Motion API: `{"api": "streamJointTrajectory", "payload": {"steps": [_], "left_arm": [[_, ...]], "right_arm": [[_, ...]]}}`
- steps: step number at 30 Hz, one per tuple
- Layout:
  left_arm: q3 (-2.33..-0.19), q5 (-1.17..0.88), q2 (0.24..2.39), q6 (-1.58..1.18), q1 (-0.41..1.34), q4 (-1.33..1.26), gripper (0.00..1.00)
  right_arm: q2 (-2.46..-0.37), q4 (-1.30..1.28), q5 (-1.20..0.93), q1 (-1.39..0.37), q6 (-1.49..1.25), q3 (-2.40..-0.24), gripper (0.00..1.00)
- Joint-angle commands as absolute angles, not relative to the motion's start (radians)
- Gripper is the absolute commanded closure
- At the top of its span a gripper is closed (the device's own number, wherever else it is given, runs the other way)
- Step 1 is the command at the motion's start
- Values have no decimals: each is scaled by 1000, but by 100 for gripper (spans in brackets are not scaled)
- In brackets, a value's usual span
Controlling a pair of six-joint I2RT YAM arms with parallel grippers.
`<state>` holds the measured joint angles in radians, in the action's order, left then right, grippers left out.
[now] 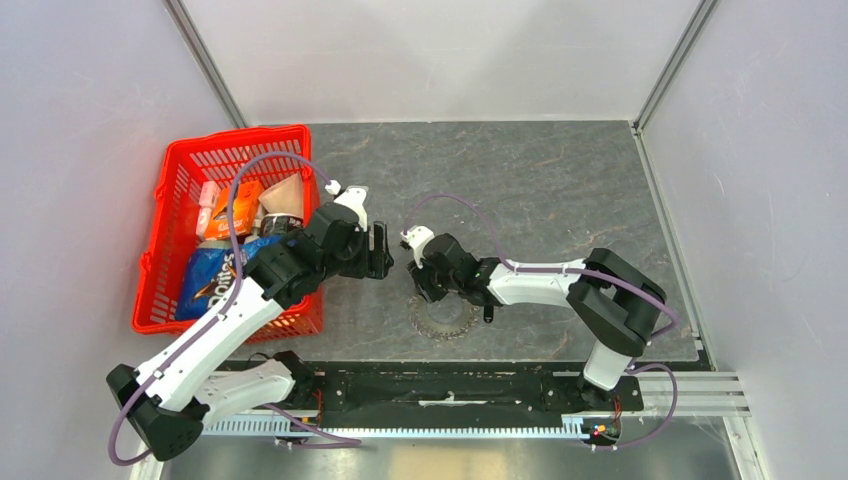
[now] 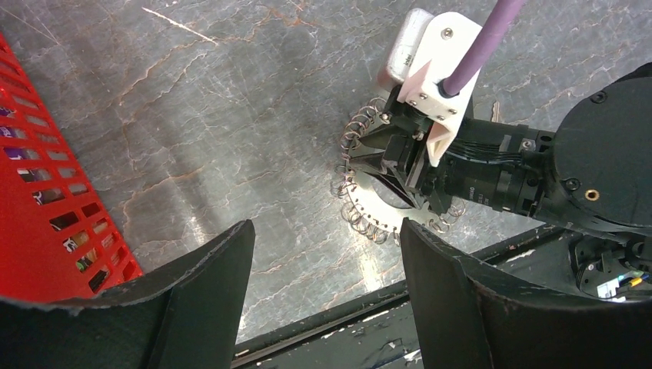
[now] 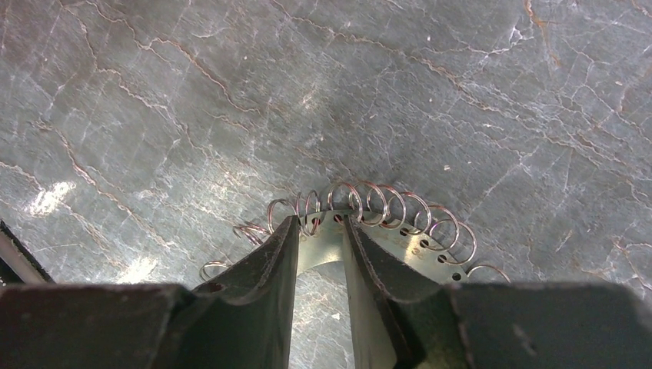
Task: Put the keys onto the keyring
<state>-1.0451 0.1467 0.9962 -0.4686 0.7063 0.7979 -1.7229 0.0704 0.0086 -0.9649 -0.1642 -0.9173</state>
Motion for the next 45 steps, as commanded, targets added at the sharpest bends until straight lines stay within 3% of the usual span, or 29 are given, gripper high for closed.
{"api": "streamJointTrajectory", "payload": {"steps": [1,36,45], "left_arm": [[-1045,137,974,-429,698,767,23],[-1046,128,976,-431,693,767,23],[-1047,126,976,-431,693,767,23]], "right_arm": [[-1739,101,14,-972,-165,-957,66],[-1770,60,7,-980,-162,-975,76],[-1770,64,6,-980,-161,-978,83]]}}
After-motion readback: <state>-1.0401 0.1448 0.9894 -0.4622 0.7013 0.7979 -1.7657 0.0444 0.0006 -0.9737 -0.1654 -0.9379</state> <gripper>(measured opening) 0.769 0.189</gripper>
